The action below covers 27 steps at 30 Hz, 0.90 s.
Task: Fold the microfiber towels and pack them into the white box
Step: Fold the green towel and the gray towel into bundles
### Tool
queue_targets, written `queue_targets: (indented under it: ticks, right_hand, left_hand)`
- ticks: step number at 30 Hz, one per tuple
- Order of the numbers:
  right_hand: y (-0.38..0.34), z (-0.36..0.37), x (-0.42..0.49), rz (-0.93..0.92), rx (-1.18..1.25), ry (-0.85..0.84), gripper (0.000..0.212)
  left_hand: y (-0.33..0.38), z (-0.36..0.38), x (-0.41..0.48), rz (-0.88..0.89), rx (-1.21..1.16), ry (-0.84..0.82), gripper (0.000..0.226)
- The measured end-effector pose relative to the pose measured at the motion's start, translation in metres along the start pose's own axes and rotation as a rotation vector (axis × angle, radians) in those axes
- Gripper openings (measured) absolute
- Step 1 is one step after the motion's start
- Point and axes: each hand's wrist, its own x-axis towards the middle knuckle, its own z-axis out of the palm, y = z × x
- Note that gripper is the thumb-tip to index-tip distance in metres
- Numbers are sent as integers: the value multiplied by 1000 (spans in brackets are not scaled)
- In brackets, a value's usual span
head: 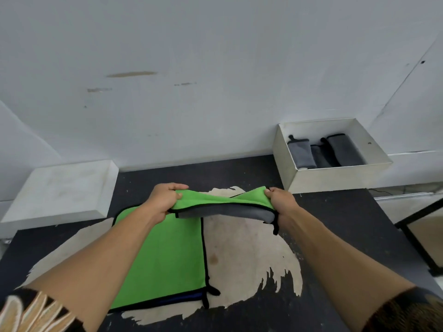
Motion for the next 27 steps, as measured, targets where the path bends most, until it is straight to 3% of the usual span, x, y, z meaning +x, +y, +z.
queue_targets:
  ticks: [3, 7, 10, 15, 19, 23, 27]
  right_hand:
    - [-27, -16, 13, -88, 27, -13, 25]
    - [-73, -38, 12, -253, 181, 27, 18]
    - [-70, -55, 8, -254, 216, -8, 16]
    - [13, -71, 11, -2, -2, 43, 22]
    - [85, -89, 11, 104, -306, 123, 10]
    - [105, -110, 7, 28, -535, 150, 15]
    - [89, -121, 17, -151, -613, 159, 27]
  left_hand:
    - [31, 10, 2, 92, -162, -23, 40]
    - [70, 20, -16, 299, -282, -27, 52]
    - [63, 32, -25, 344, -254, -16, 56]
    - [-13, 74, -36, 159, 105, -89, 51]
    - [-67, 108, -55, -11, 236, -200, 55]
    - [-92, 129, -71, -63, 295, -199, 58]
    - [-88, 137, -81, 63, 268, -12, 49]
